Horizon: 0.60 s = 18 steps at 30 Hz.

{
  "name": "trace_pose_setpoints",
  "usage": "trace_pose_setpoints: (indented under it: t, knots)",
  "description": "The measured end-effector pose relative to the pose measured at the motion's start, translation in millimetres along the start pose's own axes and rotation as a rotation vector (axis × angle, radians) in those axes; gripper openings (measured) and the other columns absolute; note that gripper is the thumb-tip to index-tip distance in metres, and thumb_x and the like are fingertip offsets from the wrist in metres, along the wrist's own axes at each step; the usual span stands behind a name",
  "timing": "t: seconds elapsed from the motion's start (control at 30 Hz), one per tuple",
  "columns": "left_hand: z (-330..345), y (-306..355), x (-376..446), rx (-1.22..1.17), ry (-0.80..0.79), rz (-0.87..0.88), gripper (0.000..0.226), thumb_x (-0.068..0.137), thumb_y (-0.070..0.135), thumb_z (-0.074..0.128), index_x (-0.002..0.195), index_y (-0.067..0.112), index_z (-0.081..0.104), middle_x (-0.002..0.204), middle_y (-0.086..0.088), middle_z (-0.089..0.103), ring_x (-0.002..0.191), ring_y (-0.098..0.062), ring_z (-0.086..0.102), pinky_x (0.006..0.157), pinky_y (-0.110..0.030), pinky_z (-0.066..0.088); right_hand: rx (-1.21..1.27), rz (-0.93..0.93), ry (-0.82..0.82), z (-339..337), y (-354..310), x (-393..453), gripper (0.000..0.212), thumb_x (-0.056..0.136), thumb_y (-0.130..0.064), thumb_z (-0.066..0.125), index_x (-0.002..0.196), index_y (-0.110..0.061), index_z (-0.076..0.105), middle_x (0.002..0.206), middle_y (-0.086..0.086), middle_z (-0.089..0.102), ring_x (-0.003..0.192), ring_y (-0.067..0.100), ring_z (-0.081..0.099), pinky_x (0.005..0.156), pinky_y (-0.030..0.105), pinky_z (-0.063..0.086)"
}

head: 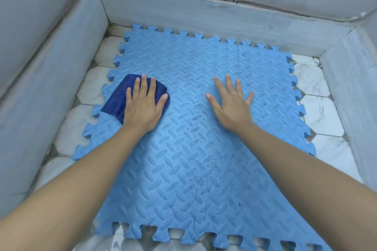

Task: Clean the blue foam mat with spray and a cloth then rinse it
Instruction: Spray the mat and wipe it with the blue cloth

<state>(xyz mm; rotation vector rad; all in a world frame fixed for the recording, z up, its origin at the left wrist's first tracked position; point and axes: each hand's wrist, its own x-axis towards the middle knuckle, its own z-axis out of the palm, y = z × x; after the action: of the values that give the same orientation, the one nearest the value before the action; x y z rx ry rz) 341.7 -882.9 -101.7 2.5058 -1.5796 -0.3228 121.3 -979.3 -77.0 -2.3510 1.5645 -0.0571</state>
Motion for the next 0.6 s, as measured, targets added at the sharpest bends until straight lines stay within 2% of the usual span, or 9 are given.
trace_pose_setpoints:
  t: [0.07,0.1,0.23,0.3,0.37,0.47,0.6]
  knots:
    - [2.0,-1.5,-3.2,0.043,-0.013,-0.009,0.068,0.099,0.053,0.012,0.154,0.012,0.008,0.162,-0.010,0.001,0.149,-0.026,-0.002,0.120,-0.045,0.002,-0.033,0.025,0.036,11.9,8.0,2.1,0.065,0.094,-0.067,0.019,0.153,-0.039,0.013,0.164,-0.003,0.005,0.150,0.025,-0.003,0.115,0.064,-0.006]
    - [4.6,0.2,-17.2,0.062,-0.018,0.042,0.068,0.099,0.053,0.009,0.154,0.012,0.008,0.162,-0.010,0.000,0.149,-0.026,-0.001,0.120,-0.044,0.003,-0.051,0.020,0.059,17.5,11.2,0.4,0.066,0.094,-0.067,0.018,0.153,-0.038,0.015,0.164,-0.003,0.008,0.151,0.025,-0.001,0.115,0.063,-0.005]
    - [7.7,11.5,-94.8,0.130,-0.104,0.443,0.068,0.099,0.054,0.010,0.152,0.013,0.023,0.161,-0.007,0.013,0.148,-0.025,0.010,0.117,-0.043,0.012,-0.059,-0.013,0.118,24.3,17.2,1.3,0.064,0.095,-0.067,0.019,0.152,-0.037,0.023,0.163,-0.002,0.016,0.150,0.025,0.004,0.117,0.061,-0.002]
    - [7.2,9.9,-88.8,0.134,-0.174,0.530,0.066,0.099,0.055,0.014,0.152,0.016,0.022,0.161,-0.004,0.013,0.148,-0.023,0.011,0.115,-0.043,0.011,-0.084,-0.009,0.138,24.4,19.4,2.0,0.064,0.094,-0.065,0.020,0.151,-0.036,0.024,0.162,-0.001,0.017,0.150,0.026,0.005,0.117,0.062,0.001]
    - [2.7,9.9,-49.0,0.104,-0.154,0.577,0.065,0.098,0.056,0.012,0.154,0.023,0.016,0.162,0.001,0.007,0.149,-0.019,0.006,0.117,-0.040,0.006,-0.092,-0.013,0.141,25.3,19.2,0.9,0.063,0.094,-0.063,0.022,0.151,-0.036,0.025,0.162,-0.001,0.019,0.150,0.025,0.006,0.117,0.061,0.002]
    - [-1.6,12.4,47.4,0.103,-0.072,0.434,0.069,0.093,0.060,0.008,0.154,0.029,0.009,0.162,0.004,0.001,0.149,-0.014,-0.001,0.120,-0.038,-0.001,-0.092,-0.020,0.133,24.5,19.1,3.1,0.063,0.094,-0.062,0.024,0.151,-0.036,0.026,0.161,-0.001,0.021,0.150,0.025,0.008,0.117,0.061,0.002]
    - [-11.7,9.6,163.9,0.034,-0.035,-0.097,0.063,0.099,0.053,0.012,0.155,0.022,0.006,0.162,-0.002,-0.005,0.148,-0.023,-0.008,0.119,-0.047,-0.003,-0.095,-0.007,0.145,24.3,18.4,1.9,0.063,0.093,-0.063,0.024,0.151,-0.038,0.027,0.161,-0.003,0.023,0.150,0.023,0.010,0.117,0.059,0.002]
